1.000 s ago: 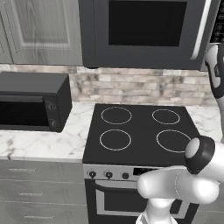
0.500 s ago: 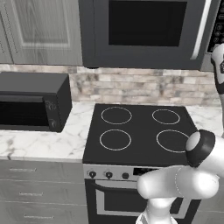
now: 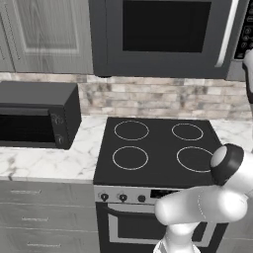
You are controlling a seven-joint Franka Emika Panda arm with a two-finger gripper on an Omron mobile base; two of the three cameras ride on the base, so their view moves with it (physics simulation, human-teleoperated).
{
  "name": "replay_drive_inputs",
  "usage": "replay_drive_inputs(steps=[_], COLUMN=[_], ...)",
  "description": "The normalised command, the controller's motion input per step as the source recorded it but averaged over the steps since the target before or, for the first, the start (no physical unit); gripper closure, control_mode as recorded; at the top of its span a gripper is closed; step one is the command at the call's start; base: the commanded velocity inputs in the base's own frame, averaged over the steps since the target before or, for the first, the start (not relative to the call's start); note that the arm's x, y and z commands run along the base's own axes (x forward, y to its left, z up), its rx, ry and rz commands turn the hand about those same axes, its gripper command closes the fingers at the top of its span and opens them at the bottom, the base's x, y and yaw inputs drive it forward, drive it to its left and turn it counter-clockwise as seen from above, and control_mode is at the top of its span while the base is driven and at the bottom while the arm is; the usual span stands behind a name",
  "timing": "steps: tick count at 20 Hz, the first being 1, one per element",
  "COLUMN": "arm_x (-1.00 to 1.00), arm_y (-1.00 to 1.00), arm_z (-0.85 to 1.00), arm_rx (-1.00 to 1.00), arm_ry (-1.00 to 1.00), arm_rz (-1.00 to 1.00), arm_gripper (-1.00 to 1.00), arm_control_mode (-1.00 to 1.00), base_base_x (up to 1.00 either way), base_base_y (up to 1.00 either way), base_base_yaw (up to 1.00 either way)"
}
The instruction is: Transport the chicken drumstick from the fridge to the microwave and turn on the microwave.
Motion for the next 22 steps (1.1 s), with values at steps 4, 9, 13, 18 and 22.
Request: replay_drive_inputs(steps=[4, 9, 13, 18, 22], arm_x=[-0.02, -0.02, -0.01, -0.10, -0.27], arm_y=[-0.13, -0.09, -0.11, -0.21, -0.26], arm_z=[0.00, -0.03, 0.00, 0.00, 0.00], arm_rx=[0.00, 0.00, 0.00, 0.00, 0.00], arm_ry=[0.00, 0.00, 0.00, 0.00, 0.00], arm_rz=[0.00, 0.00, 0.00, 0.00, 0.00], arm_gripper=[-1.00, -1.00, -1.00, -1.00, -1.00], arm_control_mode=[-1.00, -1.00, -1.00, -1.00, -1.00], base_base_x=[0.00, 0.00, 0.00, 0.00, 0.00], base_base_y=[0.00, 0.00, 0.00, 0.00, 0.00], base_base_yaw=[0.00, 0.00, 0.00, 0.00, 0.00])
